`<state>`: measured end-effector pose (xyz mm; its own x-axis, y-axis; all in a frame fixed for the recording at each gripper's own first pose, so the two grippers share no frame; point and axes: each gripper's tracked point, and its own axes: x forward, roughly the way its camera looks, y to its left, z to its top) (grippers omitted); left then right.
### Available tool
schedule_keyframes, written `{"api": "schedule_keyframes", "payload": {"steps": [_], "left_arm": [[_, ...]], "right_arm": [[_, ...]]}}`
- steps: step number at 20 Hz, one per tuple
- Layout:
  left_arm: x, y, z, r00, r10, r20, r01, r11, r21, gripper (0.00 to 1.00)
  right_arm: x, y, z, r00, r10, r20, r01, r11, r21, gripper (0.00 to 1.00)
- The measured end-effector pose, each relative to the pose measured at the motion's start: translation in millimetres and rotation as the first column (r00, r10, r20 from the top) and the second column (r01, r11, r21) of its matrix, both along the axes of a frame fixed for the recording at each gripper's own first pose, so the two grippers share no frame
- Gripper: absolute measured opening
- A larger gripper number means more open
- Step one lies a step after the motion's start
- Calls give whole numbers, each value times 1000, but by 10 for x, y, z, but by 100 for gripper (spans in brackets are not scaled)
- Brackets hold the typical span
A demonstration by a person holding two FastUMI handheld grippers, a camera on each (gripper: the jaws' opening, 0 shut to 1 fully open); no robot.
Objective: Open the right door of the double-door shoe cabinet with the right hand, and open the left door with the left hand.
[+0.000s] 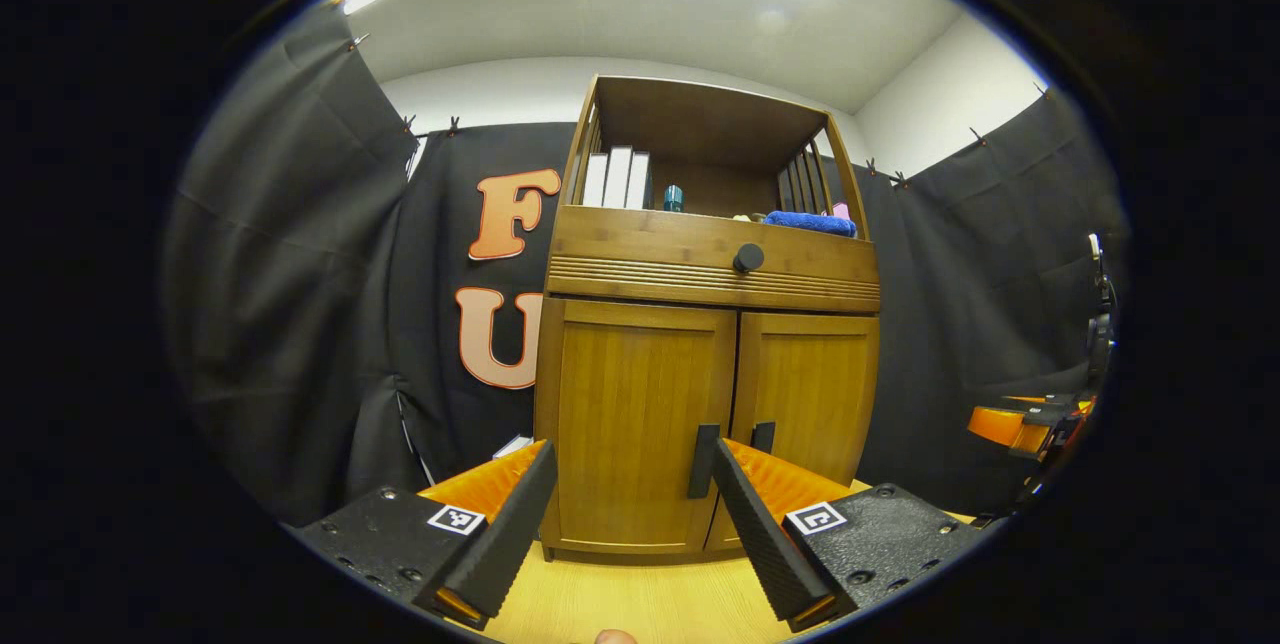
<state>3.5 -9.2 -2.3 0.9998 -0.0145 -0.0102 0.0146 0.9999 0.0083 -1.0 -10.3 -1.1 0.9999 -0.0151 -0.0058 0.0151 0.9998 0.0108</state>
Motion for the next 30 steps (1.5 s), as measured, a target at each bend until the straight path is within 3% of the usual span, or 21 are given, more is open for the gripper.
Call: {"api": "schedule_keyframes", "payload": {"steps": [14,30], "left_arm": [[-25,79,-40,1000,-1,0,1,1000,16,94],[-66,218,-191,999,-23,-27,24,999,33,92]], "right_arm": [[236,318,-222,999,35,-38,-35,999,-6,97],[1069,1046,-713,989,106,-104,-108,994,-17,98]]}}
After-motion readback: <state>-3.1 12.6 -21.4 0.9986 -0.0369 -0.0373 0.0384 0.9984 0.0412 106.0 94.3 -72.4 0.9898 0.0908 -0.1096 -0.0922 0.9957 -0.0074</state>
